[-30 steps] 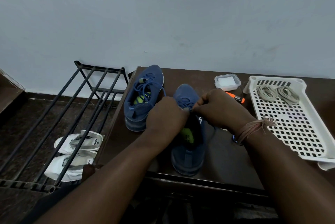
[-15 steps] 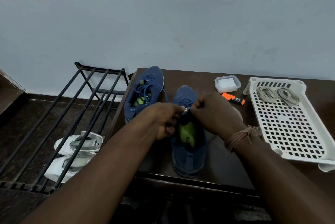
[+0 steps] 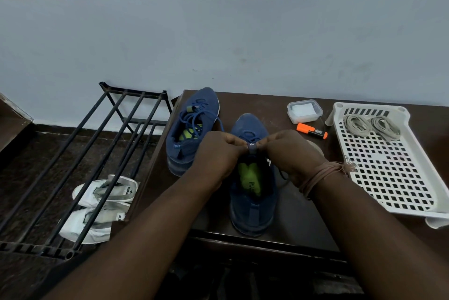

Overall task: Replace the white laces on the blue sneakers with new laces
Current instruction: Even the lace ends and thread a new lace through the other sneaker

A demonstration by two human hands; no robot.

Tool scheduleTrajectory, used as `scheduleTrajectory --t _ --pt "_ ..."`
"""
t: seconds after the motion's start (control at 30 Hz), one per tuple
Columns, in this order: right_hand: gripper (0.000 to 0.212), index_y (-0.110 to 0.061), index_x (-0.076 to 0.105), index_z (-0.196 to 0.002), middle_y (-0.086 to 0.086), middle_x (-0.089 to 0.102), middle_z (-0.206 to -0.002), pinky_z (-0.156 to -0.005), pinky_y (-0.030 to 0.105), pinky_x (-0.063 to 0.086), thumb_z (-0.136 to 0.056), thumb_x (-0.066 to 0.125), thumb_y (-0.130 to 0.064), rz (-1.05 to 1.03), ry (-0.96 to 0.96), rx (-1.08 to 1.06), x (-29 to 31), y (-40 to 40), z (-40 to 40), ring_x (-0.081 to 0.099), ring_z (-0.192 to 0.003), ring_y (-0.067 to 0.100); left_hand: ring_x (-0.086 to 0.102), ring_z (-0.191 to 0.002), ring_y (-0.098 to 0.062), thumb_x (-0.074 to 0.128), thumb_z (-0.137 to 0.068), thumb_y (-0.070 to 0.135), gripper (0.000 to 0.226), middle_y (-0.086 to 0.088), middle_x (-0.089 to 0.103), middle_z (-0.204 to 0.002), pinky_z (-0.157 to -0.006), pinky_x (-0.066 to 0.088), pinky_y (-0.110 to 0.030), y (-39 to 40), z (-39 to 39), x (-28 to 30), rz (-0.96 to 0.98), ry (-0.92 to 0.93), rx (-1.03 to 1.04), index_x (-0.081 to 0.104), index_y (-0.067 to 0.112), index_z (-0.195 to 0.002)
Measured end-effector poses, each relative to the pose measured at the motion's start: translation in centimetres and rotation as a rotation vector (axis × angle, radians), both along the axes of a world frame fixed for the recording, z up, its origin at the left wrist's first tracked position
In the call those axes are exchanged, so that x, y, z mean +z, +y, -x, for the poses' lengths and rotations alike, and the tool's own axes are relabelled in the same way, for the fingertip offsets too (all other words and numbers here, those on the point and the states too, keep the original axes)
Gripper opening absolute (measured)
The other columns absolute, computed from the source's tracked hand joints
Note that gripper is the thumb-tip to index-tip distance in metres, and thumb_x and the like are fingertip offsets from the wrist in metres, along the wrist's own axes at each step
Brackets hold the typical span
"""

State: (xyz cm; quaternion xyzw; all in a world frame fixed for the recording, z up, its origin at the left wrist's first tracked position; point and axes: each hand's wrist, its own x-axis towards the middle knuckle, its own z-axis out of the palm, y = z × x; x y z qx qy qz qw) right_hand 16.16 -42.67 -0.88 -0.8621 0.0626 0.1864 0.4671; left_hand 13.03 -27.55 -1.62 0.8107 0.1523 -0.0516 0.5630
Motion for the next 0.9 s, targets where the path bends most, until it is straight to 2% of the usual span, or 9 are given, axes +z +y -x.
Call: scheduleTrajectory --t 0.1,0.23,0.33,0.4,0.5,0.6,0.77,0.83,0.9 --pt "0.008 -0.016 0.069 -0.089 0.007 0.065 -0.09 -0.082 0.036 0.053 -0.089 0.061 -0.017 -0.02 0.021 0.021 0.1 0.0 0.0 0.058 -0.084 0.021 0.075 -0.075 -0.024 0.088 -0.076 0.02 0.01 -0.005 0.077 -0.073 -0.076 0.063 -0.049 0.1 -0.1 0.3 -0.007 0.023 -0.008 0.081 0.013 -0.076" --pt "0.015 -0.006 0.068 -0.077 0.008 0.061 -0.073 -0.061 0.028 0.048 -0.087 0.062 -0.016 0.072 -0.107 0.019 0.4 -0.2 -0.2 0.053 -0.064 0.017 0.074 -0.071 -0.022 0.085 -0.077 0.023 0.009 -0.001 0.075 -0.068 -0.072 0.063 -0.048 0.3 -0.2 0.7 -0.084 -0.014 0.011 0.081 0.017 -0.071" --pt "0.013 -0.008 0.075 -0.088 0.001 0.072 -0.08 -0.071 0.027 0.053 -0.091 0.063 -0.014 0.002 -0.419 0.031 1.1 -0.1 -0.2 0.064 -0.072 0.011 0.068 -0.06 -0.01 0.079 -0.083 0.027 0.013 0.001 0.073 -0.068 -0.064 0.059 -0.033 0.6 -0.3 1.8 -0.075 -0.099 0.005 0.079 0.016 -0.077" --pt "0.014 -0.014 0.076 -0.103 -0.002 0.076 -0.091 -0.081 0.023 0.056 -0.092 0.067 -0.014 -0.177 -0.433 0.111 1.9 0.3 0.1 0.071 -0.087 0.01 0.062 -0.053 -0.006 0.077 -0.086 0.027 0.011 0.002 0.072 -0.067 -0.057 0.05 -0.029 0.9 -0.5 2.6 -0.017 -0.135 0.007 0.078 0.017 -0.081" --pt "0.011 -0.008 0.076 -0.098 0.007 0.077 -0.083 -0.084 0.036 0.058 -0.091 0.068 -0.008 -0.319 -0.333 0.121 1.9 0.6 0.3 0.074 -0.087 0.026 0.058 -0.056 -0.017 0.076 -0.085 0.022 0.008 -0.007 0.073 -0.07 -0.058 0.046 -0.032 1.6 -0.9 2.7 0.137 -0.105 0.017 0.078 0.015 -0.084" --pt "0.014 -0.011 0.078 -0.081 0.004 0.076 -0.074 -0.081 0.043 0.06 -0.087 0.067 -0.006 -0.163 -0.321 0.118 1.4 0.4 0.1 0.073 -0.079 0.027 0.061 -0.066 -0.018 0.077 -0.087 0.025 0.016 -0.006 0.071 -0.074 -0.062 0.051 -0.033 2.1 -0.7 1.9 0.084 0.059 -0.063 0.076 0.01 -0.094" --pt "0.018 -0.012 0.075 -0.072 0.003 0.071 -0.07 -0.061 0.027 0.05 -0.086 0.064 -0.013 0.184 -0.349 0.252 0.8 0.6 0.5 0.067 -0.068 0.014 0.072 -0.079 -0.016 0.086 -0.078 0.029 0.012 0.001 0.075 -0.08 -0.077 0.063 -0.038 2.2 -0.4 1.0 -0.323 0.108 -0.194 0.077 0.022 -0.079" --pt "0.018 -0.008 0.073 -0.071 0.006 0.07 -0.07 -0.059 0.027 0.05 -0.084 0.062 -0.012 0.259 -0.399 0.244 0.5 1.2 0.7 0.066 -0.067 0.017 0.073 -0.077 -0.018 0.081 -0.085 0.022 0.009 -0.003 0.076 -0.082 -0.073 0.064 -0.035 2.4 -0.4 1.4 -0.284 0.13 -0.148 0.078 0.018 -0.077" --pt "0.018 -0.006 0.071 -0.071 0.007 0.068 -0.068 -0.065 0.032 0.056 -0.083 0.059 -0.011 0.297 -0.438 0.231 0.3 1.7 1.0 0.066 -0.066 0.019 0.073 -0.08 -0.021 0.077 -0.088 0.01 0.004 -0.01 0.075 -0.091 -0.069 0.064 -0.033 2.5 -0.4 1.7 -0.047 0.214 -0.033 0.077 0.007 -0.086"
